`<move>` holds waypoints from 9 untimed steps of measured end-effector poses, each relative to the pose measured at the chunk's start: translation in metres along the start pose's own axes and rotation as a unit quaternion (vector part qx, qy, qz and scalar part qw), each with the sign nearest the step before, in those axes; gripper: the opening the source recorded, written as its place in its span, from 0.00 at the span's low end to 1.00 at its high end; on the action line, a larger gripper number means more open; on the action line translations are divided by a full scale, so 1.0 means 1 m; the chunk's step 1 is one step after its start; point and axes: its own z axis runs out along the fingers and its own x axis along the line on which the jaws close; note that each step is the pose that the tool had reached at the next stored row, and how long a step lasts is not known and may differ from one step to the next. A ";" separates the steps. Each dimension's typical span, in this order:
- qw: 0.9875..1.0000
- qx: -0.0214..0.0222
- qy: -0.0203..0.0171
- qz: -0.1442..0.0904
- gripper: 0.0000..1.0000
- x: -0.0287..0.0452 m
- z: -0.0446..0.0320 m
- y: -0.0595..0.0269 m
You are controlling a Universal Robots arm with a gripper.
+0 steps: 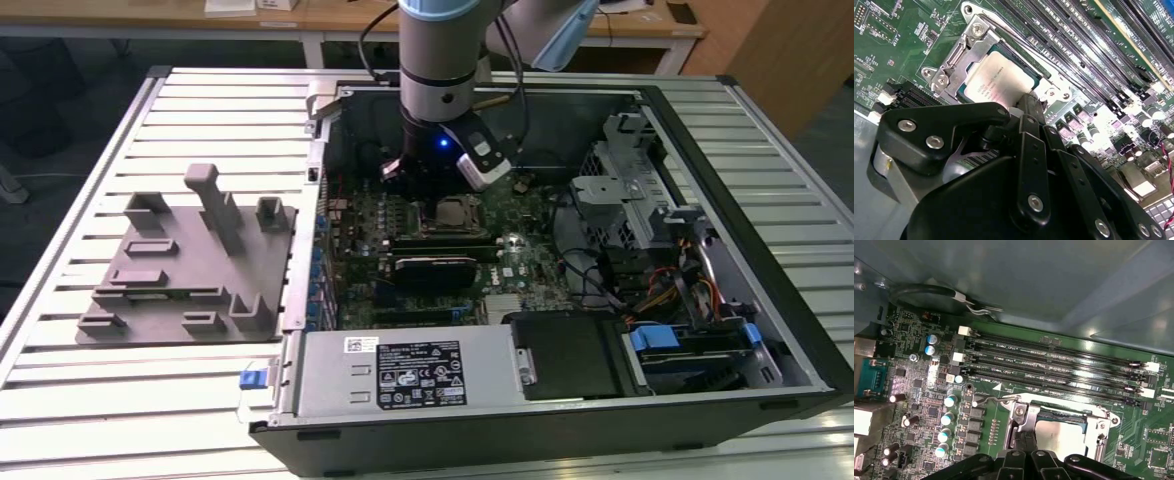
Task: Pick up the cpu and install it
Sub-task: 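Close the cpu cover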
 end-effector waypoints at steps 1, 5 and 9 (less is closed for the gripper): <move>1.000 0.000 0.000 0.000 0.11 0.0000 0.0000 0.0000; 1.000 0.000 0.000 0.000 0.11 -0.0002 -0.0008 0.0000; 1.000 0.000 0.000 0.000 0.11 -0.0001 -0.0025 0.0000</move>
